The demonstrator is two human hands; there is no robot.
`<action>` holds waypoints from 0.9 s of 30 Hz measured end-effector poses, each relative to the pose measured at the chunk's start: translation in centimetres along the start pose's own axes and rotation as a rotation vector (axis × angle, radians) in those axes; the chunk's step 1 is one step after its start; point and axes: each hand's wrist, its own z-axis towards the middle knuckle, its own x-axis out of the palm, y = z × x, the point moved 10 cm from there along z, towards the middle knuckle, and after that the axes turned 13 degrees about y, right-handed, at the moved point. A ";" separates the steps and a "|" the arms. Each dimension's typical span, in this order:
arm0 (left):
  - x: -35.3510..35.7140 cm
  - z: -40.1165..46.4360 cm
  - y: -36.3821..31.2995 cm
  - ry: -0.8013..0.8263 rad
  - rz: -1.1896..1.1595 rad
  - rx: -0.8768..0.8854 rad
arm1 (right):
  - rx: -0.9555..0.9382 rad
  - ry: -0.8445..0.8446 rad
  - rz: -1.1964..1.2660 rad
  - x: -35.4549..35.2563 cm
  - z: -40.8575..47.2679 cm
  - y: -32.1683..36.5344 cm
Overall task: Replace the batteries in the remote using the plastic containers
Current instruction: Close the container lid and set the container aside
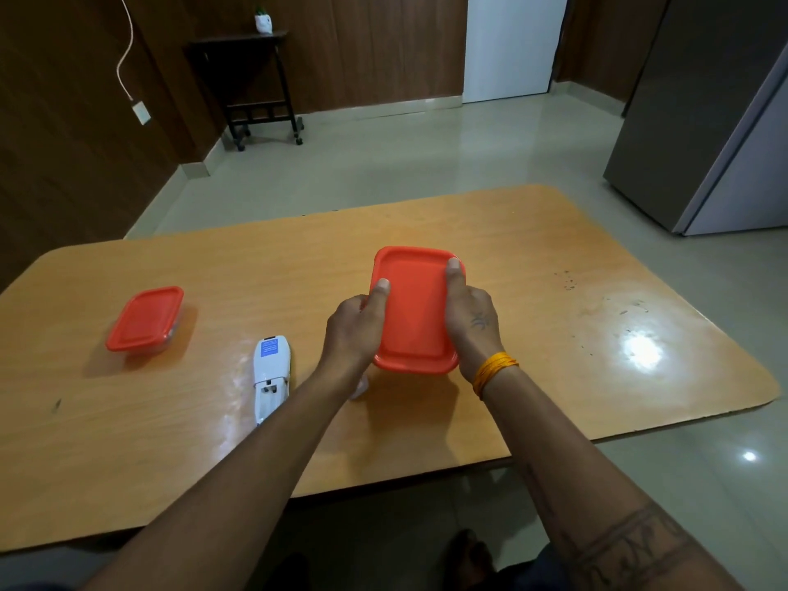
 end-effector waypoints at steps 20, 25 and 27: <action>-1.8 1.0 -1.6 -0.045 0.048 -0.073 | 0.065 0.106 0.051 1.8 0.5 -1.6; -0.5 -1.5 -2.4 -0.071 0.139 0.030 | 0.064 -0.022 0.017 -1.0 1.6 -1.0; -0.3 -2.7 -1.6 -0.123 0.129 0.051 | 0.072 -0.015 0.012 -1.7 1.9 -1.6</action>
